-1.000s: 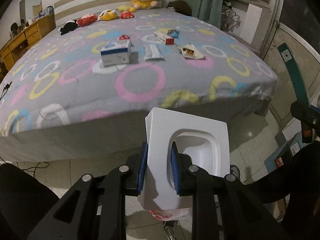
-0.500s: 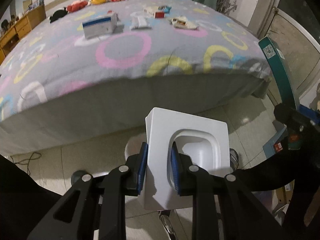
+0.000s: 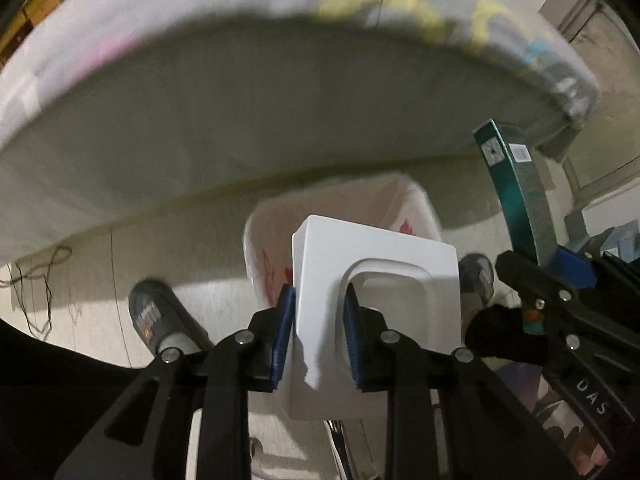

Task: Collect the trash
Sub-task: 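Open both tools to drop the boxes into the trash bag, then move both tools back over the bed toward the remaining items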

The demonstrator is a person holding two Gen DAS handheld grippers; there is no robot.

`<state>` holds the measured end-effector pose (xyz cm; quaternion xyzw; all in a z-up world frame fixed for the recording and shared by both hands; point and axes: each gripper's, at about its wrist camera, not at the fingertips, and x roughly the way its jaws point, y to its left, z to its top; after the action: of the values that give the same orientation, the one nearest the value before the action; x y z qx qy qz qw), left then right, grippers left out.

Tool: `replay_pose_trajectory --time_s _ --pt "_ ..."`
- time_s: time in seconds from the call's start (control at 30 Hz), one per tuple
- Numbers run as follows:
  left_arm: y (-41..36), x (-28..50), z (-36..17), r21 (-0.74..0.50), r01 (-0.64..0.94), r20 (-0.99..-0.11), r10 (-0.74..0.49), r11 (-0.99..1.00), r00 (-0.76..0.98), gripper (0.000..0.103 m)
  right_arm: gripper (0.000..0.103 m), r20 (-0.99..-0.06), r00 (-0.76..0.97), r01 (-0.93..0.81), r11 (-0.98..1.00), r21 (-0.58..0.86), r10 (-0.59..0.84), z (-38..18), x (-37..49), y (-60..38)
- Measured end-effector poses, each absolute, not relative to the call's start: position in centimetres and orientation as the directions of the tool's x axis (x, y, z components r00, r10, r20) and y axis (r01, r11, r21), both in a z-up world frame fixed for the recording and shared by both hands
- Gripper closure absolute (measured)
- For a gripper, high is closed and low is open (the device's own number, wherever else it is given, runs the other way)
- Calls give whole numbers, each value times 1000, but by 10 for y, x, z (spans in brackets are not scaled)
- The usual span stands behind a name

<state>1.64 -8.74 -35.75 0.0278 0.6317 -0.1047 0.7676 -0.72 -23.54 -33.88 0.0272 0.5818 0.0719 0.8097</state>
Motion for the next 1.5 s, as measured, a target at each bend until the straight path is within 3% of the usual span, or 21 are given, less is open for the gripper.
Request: replay_pose_trajectory --time_s 0.27,0.33,0.37,0.4,0.47,1.07,1.5 --pt "-91 19 -402 -67 179 -993 -83 982 85 76 68 -959 202 -47 980 193 199 -378 17 -233" --pt "-92 20 -409 -75 182 -994 -88 980 61 70 68 -962 183 -39 979 201 205 -385 19 -233" --pt "-91 20 -410 -75 182 -994 -87 980 59 53 65 -962 176 -38 978 204 208 -388 19 -233" --pt "-91 20 -412 -75 179 -995 -86 981 59 27 44 -963 161 -34 976 214 216 -392 20 -233" --pt "-90 21 -413 -83 166 -994 -94 983 61 14 14 -962 155 -13 974 225 224 -396 21 -233" --pt "-70 26 -399 -96 85 -987 -106 992 122 13 13 -955 185 140 955 260 233 -392 24 -266" --pt "-53 19 -344 -102 66 -951 -116 993 286 13 13 -934 277 165 947 276 224 -354 5 -278"
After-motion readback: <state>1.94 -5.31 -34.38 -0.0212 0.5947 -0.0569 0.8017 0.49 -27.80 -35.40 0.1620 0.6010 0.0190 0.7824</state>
